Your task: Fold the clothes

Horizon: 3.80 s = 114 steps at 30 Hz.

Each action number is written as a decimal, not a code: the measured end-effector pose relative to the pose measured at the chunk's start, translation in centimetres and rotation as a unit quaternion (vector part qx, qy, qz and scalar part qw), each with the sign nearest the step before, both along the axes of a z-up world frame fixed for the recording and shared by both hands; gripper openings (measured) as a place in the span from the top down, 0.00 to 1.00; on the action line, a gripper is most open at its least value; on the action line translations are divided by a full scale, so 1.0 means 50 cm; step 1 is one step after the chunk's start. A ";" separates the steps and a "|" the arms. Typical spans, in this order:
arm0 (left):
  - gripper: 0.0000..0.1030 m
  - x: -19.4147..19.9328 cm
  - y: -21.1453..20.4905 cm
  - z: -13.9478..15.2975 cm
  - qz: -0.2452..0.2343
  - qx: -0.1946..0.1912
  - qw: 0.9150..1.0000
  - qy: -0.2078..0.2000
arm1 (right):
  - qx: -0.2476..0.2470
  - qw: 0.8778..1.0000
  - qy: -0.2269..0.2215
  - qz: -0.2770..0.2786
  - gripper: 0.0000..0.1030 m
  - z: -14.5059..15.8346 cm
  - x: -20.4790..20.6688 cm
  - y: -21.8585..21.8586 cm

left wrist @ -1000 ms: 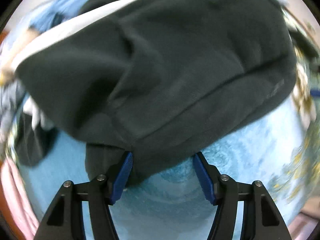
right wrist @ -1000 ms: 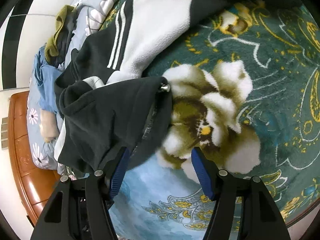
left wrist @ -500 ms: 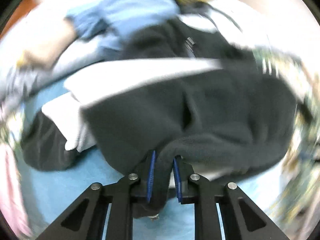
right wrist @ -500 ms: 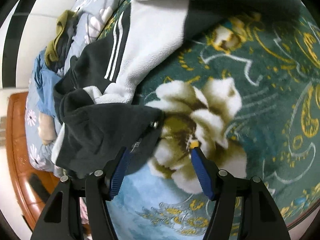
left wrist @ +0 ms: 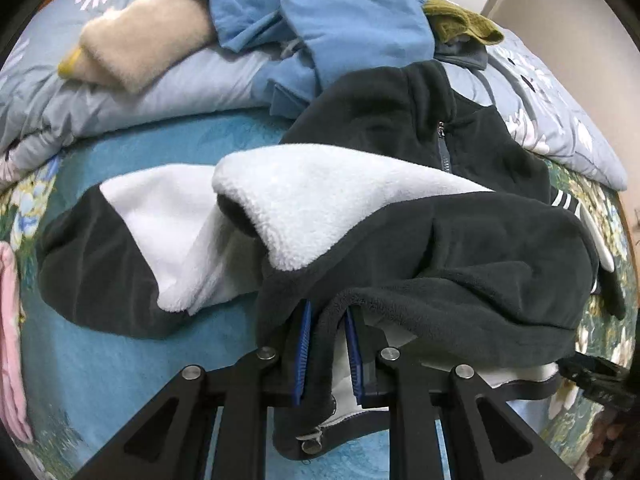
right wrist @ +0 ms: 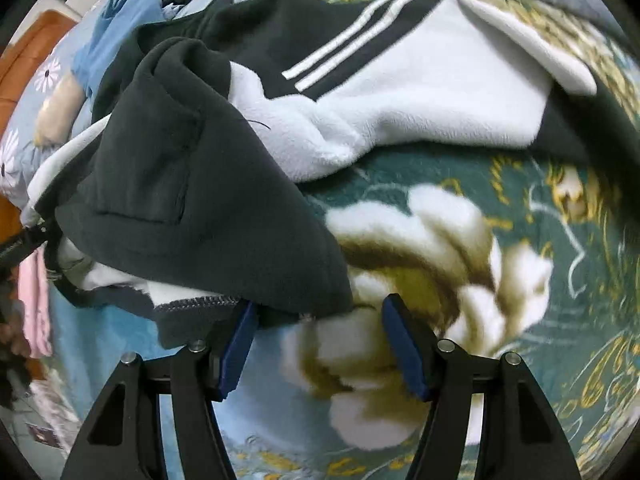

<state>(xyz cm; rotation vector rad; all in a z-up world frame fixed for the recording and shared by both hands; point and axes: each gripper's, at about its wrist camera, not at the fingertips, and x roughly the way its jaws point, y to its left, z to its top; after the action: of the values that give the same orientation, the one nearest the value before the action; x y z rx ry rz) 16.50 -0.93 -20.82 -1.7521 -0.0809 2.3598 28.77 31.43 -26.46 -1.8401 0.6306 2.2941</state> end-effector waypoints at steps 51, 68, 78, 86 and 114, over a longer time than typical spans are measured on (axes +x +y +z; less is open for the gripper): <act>0.58 0.218 0.064 0.090 -0.124 -0.037 0.991 0.031 | 0.021 0.988 0.129 -0.078 0.94 0.283 0.025 0.036; 0.38 0.230 0.158 -0.069 -0.232 -0.177 0.953 0.079 | 0.000 0.989 0.122 -0.079 0.94 0.216 0.058 0.067; 0.37 0.165 0.077 -0.037 -0.133 -0.097 0.985 0.049 | -0.009 0.989 0.121 -0.086 0.93 0.202 0.064 0.079; 0.42 0.185 0.121 -0.068 -0.146 -0.118 0.981 0.047 | -0.012 0.989 0.103 -0.102 0.93 0.166 0.060 0.092; 0.18 0.259 0.073 0.074 -0.122 -0.057 0.989 0.055 | 0.030 0.989 0.146 -0.012 0.94 0.310 0.073 0.024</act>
<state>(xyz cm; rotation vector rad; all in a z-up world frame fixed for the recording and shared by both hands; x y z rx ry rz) 29.44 2.73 -17.14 -1.5726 0.2741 2.3138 32.40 32.64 -10.95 -1.4749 0.6090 2.5584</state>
